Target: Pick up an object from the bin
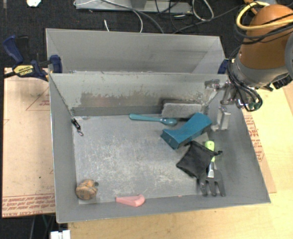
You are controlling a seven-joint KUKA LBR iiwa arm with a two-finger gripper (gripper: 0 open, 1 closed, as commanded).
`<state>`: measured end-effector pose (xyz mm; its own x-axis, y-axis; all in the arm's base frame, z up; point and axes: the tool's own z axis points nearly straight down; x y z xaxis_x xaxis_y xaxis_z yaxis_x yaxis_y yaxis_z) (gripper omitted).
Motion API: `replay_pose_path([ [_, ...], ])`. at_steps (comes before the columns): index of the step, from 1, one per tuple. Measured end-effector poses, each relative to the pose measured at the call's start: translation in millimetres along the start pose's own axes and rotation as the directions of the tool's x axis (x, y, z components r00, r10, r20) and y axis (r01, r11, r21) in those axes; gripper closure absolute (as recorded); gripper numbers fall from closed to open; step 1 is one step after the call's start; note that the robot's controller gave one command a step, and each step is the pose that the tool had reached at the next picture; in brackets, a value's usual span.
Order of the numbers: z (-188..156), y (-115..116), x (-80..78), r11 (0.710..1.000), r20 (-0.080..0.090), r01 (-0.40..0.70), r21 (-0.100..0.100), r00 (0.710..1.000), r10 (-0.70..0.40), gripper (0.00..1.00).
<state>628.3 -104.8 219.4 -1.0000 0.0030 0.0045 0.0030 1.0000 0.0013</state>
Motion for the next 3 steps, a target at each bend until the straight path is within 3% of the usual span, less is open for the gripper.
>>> replay_pose_path([
  [1,-5,1,-1.0,1.0,0.007,0.003,0.001,1.0,-0.003,0.0],
  [2,55,13,-5.6,0.983,0.009,0.182,0.002,0.983,-0.182,0.0],
  [3,59,45,3.7,0.926,0.013,0.378,0.006,0.926,-0.378,0.0],
])
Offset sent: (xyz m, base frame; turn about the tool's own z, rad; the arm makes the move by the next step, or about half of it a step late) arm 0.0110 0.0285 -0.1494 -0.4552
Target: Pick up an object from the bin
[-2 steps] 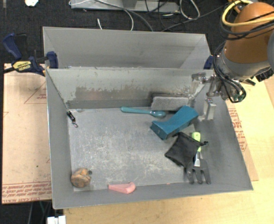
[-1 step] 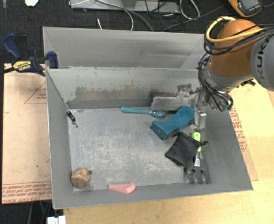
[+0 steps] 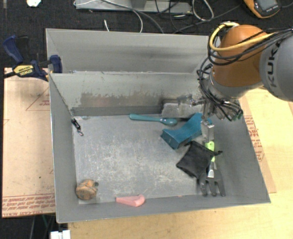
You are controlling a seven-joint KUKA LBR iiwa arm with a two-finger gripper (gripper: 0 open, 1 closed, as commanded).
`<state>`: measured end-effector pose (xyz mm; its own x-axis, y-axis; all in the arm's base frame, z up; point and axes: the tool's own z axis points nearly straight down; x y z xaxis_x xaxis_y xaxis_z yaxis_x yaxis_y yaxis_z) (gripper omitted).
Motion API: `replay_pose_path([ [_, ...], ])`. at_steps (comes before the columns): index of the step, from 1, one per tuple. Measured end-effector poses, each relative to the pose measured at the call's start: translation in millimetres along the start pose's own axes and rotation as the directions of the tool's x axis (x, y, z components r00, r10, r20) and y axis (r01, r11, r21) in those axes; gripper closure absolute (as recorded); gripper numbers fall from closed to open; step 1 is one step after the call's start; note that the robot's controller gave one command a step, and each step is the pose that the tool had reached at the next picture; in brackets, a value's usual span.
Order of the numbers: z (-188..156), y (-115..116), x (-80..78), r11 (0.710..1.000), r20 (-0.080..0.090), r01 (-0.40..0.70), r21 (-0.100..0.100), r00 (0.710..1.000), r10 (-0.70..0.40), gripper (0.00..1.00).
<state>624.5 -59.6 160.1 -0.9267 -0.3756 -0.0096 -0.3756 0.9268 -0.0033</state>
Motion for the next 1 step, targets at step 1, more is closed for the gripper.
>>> replay_pose_path([
  [1,50.0,-4.5,-2.3,0.979,-0.007,0.203,-0.005,0.979,-0.203,0.0],
])
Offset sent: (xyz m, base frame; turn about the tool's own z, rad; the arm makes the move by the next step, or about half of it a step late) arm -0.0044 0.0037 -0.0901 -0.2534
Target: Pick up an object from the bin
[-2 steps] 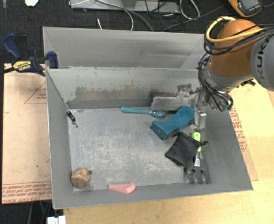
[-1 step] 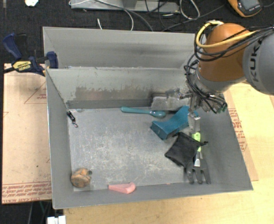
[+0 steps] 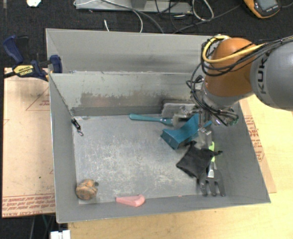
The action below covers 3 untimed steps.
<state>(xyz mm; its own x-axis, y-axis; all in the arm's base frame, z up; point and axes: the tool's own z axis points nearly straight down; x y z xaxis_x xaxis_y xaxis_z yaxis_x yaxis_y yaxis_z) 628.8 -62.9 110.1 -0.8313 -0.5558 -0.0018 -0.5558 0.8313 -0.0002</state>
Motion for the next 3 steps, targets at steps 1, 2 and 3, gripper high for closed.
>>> replay_pose_path([
  [1,43.0,12.0,3.6,0.999,0.006,0.046,0.004,0.999,-0.047,0.0],
  [2,39.0,4.0,2.9,1.0,0.011,0.0,0.002,1.0,0.0,1.0],
  [3,38.4,4.0,2.9,1.0,0.011,0.001,0.002,1.0,-0.001,1.0],
])
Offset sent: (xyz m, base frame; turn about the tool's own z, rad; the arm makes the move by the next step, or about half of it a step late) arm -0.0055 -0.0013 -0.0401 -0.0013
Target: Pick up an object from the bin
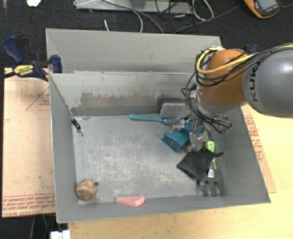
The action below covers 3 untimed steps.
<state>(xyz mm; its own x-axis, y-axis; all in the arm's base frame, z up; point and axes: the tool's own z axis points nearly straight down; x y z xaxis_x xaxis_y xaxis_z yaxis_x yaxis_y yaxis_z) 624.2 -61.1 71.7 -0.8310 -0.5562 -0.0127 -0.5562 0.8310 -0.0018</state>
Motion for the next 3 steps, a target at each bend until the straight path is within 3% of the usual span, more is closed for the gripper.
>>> replay_pose_path([
  [2,-13,1,1.0,1.0,-0.003,0.0,-0.002,1.0,0.0,1.0],
  [3,-59,2,1.2,1.0,-0.006,-0.001,-0.004,1.0,0.001,1.0],
])
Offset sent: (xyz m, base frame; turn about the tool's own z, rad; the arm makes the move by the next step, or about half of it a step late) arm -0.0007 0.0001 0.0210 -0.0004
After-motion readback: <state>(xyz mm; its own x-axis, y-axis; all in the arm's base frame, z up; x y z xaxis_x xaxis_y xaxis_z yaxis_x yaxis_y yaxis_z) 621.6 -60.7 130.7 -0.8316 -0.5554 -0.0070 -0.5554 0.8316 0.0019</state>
